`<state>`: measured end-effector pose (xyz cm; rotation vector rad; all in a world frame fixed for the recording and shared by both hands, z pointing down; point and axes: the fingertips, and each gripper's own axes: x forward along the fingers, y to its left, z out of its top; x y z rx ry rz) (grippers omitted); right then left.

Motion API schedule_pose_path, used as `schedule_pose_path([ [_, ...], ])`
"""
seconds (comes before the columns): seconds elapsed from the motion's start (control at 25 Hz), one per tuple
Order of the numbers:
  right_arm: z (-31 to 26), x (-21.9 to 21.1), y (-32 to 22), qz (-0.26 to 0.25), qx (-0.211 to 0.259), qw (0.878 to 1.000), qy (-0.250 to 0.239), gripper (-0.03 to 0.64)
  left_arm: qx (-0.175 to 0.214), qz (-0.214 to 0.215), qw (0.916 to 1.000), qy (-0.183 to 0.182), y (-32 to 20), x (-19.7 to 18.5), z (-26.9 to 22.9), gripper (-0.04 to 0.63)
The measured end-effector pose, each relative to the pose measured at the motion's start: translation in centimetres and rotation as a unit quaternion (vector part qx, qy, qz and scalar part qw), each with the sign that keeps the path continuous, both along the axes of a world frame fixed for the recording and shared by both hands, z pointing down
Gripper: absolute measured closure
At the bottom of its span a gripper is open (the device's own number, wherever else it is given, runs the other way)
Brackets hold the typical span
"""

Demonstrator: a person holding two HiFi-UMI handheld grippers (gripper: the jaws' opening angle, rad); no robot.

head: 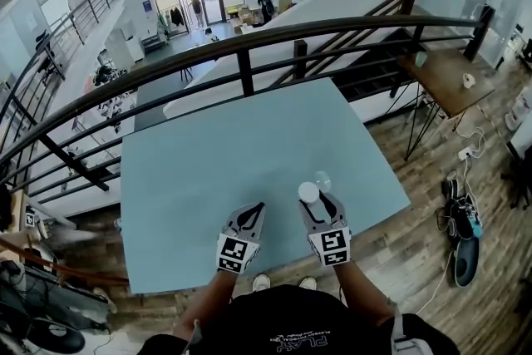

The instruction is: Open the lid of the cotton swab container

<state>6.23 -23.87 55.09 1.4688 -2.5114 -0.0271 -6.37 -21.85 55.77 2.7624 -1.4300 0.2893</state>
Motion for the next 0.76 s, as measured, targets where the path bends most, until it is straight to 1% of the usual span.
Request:
schedule_pose_path([
  [0.12,0.28,0.02,-0.22,-0.002,-0.001,1.000,0.004,0.394,0.005,0.001,1.0000,0.002,-0.28,0.04,-0.38,0.581],
  [0.48,0.35,-0.16,-0.44,-0.003,-0.001,1.000,0.000,0.393,0.000,0.000,1.0000,-0.001,-0.50,-0.14,-0.01,0.581],
  [0.6,0.18,-0.22,-0.58,-0.003,0.006,1.000,0.000,0.393,0.002,0.001,1.0000,-0.002,-0.52,-0.22,-0.10,0.581],
  [0.76,0.28,-0.57,-0.33,-0.003,-0.002,1.000,0.002,0.393,0.000,0.001,1.0000,-0.001,-0.38,-0.55,-0.30,0.581],
])
